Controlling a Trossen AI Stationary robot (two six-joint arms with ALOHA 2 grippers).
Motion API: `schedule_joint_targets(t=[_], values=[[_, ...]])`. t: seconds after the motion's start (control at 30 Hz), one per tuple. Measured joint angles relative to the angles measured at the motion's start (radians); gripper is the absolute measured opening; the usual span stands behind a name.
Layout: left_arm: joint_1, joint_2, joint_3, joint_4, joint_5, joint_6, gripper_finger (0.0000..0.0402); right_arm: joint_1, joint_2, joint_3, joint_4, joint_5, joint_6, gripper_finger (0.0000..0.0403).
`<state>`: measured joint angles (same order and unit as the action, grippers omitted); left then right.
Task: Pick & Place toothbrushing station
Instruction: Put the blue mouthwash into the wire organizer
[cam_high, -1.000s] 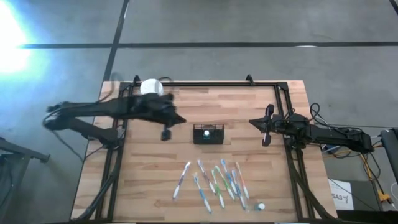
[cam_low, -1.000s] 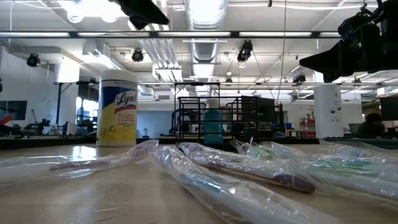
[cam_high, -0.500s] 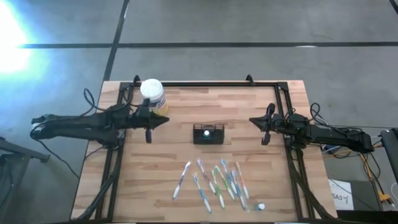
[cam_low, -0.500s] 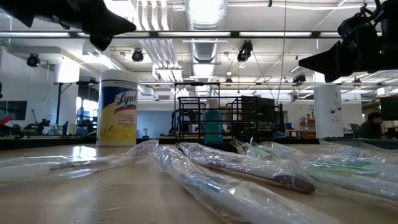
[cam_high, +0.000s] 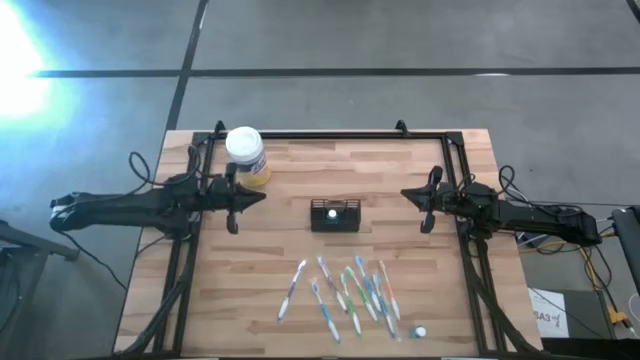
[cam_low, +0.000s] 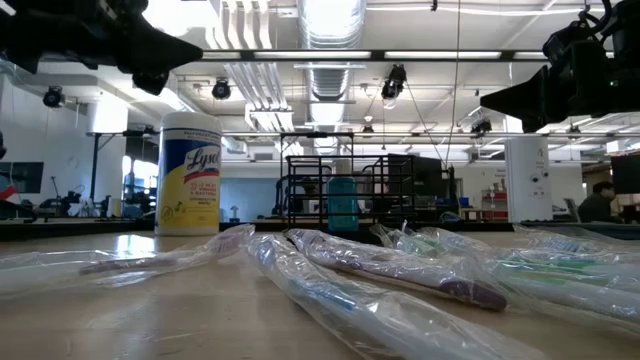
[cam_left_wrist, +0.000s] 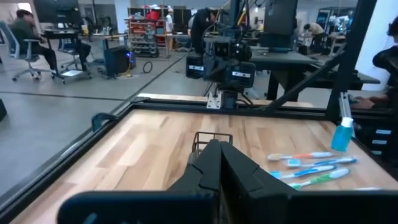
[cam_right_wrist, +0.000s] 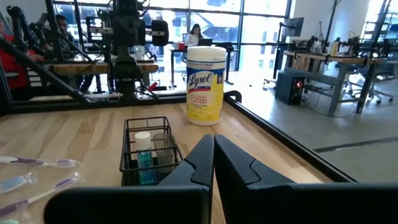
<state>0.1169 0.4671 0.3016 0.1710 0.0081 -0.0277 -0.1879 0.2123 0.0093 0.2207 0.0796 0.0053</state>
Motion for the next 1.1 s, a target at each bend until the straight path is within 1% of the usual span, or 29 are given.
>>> schedule_joint_targets(t=[0.23,0.43,0.57,0.77,0.97,1.03,1.1], values=[[-0.001,-0.068,-0.072,-0.010,0.062,-0.050,0.0003,0.000,0.000,0.000,0.003,-0.001,0.040,0.0008],[-0.002,-0.095,-0.178,0.154,0.062,-0.055,0.0004,0.000,0.000,0.000,0.004,-0.001,0.045,0.0008],[-0.002,-0.110,-0.230,0.172,0.062,-0.061,0.0002,0.000,0.000,0.000,0.004,-0.001,0.048,0.0008],[-0.002,-0.126,-0.269,0.205,0.062,-0.072,0.0008,0.000,0.000,0.000,0.034,-0.016,0.048,0.0008],[-0.001,-0.125,-0.278,0.203,0.062,-0.080,0.0003,0.000,0.000,0.000,0.057,-0.040,0.076,0.0008],[-0.001,-0.125,-0.279,0.204,0.062,-0.080,0.0005,0.000,0.000,0.000,0.069,-0.084,0.095,0.0008],[-0.001,-0.126,-0.288,0.205,0.055,-0.079,0.0009,0.001,0.000,0.005,0.086,-0.169,0.094,0.0008]])
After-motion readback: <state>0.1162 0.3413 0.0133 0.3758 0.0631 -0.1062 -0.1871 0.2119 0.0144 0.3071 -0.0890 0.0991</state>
